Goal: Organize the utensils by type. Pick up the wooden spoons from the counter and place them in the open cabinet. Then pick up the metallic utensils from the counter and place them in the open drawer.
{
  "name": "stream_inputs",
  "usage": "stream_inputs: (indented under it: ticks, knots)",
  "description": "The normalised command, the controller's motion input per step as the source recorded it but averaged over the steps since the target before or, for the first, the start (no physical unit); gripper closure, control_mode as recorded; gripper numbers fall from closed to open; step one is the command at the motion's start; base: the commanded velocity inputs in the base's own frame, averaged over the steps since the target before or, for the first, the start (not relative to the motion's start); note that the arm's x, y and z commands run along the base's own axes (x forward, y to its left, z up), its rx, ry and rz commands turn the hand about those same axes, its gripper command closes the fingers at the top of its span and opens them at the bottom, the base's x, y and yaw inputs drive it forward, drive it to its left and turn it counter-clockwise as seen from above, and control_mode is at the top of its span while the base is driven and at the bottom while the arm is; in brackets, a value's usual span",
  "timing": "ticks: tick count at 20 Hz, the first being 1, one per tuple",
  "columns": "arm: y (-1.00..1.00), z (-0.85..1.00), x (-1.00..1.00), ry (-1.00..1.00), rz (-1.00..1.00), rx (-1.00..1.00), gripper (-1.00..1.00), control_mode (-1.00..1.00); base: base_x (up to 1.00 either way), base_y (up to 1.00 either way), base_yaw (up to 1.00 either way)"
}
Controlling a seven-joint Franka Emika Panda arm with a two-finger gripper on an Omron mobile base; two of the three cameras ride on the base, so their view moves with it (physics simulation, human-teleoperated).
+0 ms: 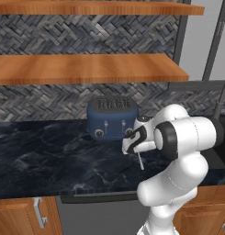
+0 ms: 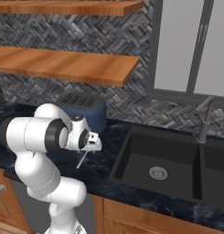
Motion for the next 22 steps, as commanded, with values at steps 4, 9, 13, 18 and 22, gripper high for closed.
stream_inputs:
  ticks: [4, 9, 13, 18, 22]
  knots:
    - [0.0, -0.55, -0.01, 0.0, -0.04, 0.0, -1.0, -1.0, 0.0, 0.0, 0.0]
    - [-0.01, -0.6, -0.1, -0.01, -0.02, 0.0, 1.0, -1.0, 0.0, 0.0, 0.0]
    - [-0.13, -0.65, -0.32, -0.03, 0.0, 0.0, 1.0, -1.0, 0.0, 0.0, 0.0]
    - [-0.14, -0.63, -0.27, 0.0, 0.0, 0.0, 1.0, -1.0, 0.0, 0.0, 0.0]
    - [-0.09, -0.5, -0.31, 0.0, -0.01, 0.02, 1.0, -1.0, 0.0, 0.0, 0.0]
